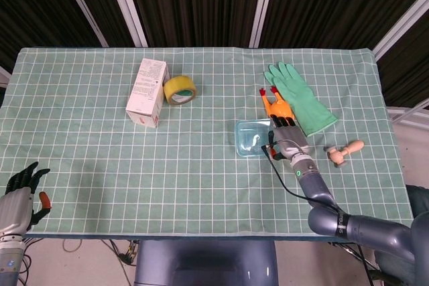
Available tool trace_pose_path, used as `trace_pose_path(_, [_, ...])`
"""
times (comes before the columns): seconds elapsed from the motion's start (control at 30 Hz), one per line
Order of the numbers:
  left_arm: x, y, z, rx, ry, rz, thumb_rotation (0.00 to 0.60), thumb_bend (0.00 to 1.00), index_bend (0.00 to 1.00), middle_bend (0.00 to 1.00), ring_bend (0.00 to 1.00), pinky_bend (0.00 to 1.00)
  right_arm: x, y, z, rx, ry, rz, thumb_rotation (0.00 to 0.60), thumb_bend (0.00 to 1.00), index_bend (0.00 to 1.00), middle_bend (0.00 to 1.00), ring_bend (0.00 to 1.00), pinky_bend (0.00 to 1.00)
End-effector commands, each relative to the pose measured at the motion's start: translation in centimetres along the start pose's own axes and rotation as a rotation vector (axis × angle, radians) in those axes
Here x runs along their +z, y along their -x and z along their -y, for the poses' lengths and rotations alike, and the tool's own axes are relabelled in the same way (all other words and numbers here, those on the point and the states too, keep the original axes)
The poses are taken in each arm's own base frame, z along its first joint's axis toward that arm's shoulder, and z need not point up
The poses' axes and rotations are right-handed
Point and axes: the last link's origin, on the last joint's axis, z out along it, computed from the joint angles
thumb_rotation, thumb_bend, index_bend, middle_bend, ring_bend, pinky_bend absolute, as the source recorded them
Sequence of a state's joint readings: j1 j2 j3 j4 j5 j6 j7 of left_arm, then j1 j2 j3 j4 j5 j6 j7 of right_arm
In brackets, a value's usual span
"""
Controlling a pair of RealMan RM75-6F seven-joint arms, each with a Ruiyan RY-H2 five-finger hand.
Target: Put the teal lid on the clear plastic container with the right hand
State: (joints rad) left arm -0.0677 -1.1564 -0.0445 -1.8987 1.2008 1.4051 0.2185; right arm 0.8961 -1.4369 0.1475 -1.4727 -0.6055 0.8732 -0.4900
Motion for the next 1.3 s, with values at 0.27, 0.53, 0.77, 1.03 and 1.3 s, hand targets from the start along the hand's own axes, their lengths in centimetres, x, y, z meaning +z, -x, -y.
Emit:
trace_pose_path(0.27, [0.0,0.0,0.0,-0.001,0.001,0.001,0.600,0.74,0.18,0.00,0.00,0.00,0.1,-1.0,0.1,0.009,0.017,-0.028,0.600,0.46,0.64,0.01,0.00,0.00])
trace_pose_path(0.53, [0.0,0.0,0.0,-0.008,-0.002,0.007,0.600,0.74,0.18,0.00,0.00,0.00,-0.1,-5.3,0.5,0.089,0.020,-0.155,0.600,0.45,0.64,0.01,0.00,0.00])
trace_pose_path(0.77, [0.0,0.0,0.0,-0.014,-0.003,0.014,0.600,0.74,0.18,0.00,0.00,0.00,2.3,-7.1,1.3,0.119,0.061,-0.169,0.600,0.45,0.65,0.01,0.00,0.00])
trace_pose_path(1.03, [0.1,0.0,0.0,-0.015,-0.009,0.022,0.600,0.74,0.18,0.00,0.00,0.00,5.8,-7.3,2.2,0.131,0.110,-0.137,0.600,0.46,0.65,0.01,0.00,0.00])
trace_pose_path(1.3, [0.1,0.0,0.0,-0.015,-0.013,0.027,0.600,0.74,0.18,0.00,0.00,0.00,7.5,-5.9,2.4,0.106,0.133,-0.099,0.600,0.46,0.65,0.01,0.00,0.00])
